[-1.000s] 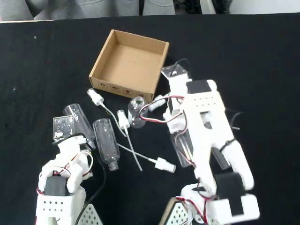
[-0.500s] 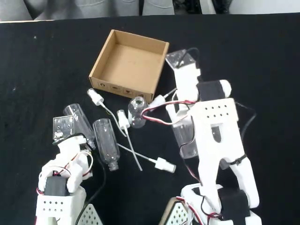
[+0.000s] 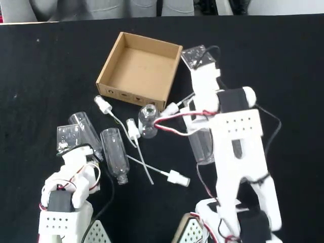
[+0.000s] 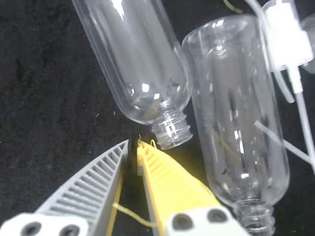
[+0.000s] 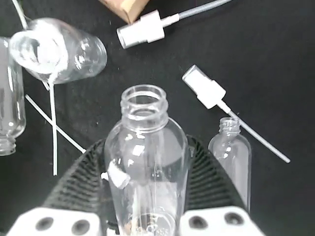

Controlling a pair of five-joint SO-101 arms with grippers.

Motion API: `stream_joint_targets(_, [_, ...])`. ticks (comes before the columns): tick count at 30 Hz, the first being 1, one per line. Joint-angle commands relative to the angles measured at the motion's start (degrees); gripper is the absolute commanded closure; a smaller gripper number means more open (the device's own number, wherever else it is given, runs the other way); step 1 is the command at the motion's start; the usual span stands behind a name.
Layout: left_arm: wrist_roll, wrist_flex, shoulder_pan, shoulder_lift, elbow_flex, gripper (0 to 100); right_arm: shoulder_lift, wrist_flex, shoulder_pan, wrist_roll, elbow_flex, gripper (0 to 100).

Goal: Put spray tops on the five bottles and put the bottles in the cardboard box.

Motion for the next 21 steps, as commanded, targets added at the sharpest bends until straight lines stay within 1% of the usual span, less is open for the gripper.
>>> stream_joint_targets(1, [0.53, 0.79, -0.75, 0.79, -6.81, 97, -6.37, 0.35, 1.49, 0.09, -3.3, 98.1])
stream_joint_targets(6, [0.44, 0.44, -0.75, 0.79, -10.51, 97, -11.47, -3.43, 1.49, 0.09, 2.77, 98.1])
stream_joint_targets(8, [-1.23, 0.53, -0.75, 0.79, -12.88, 97, -13.32, -6.33, 1.49, 0.09, 6.46, 98.1])
stream_joint_targets(9, [-3.87, 0.62, -0.75, 0.79, -14.37, 97, -14.37, -7.74, 1.49, 0.0, 8.31, 98.1])
stream_joint_targets(13, [-18.29, 0.7, -0.75, 0.79, -20.79, 97, -18.59, -10.81, 1.49, 0.0, 13.85, 98.1])
stream_joint_targets(14, [-19.87, 0.7, -0.66, 0.79, -22.2, 97, -19.65, -11.16, 1.49, 0.0, 14.9, 98.1])
stream_joint_targets(19, [-19.16, 0.7, -0.66, 1.41, -27.65, 97, -23.96, -14.42, 1.49, -0.09, 20.79, 98.1])
stream_joint_targets(21, [-19.16, 0.7, -0.75, 1.58, -28.97, 97, -25.19, -16.79, 1.49, -2.02, 23.16, 98.1])
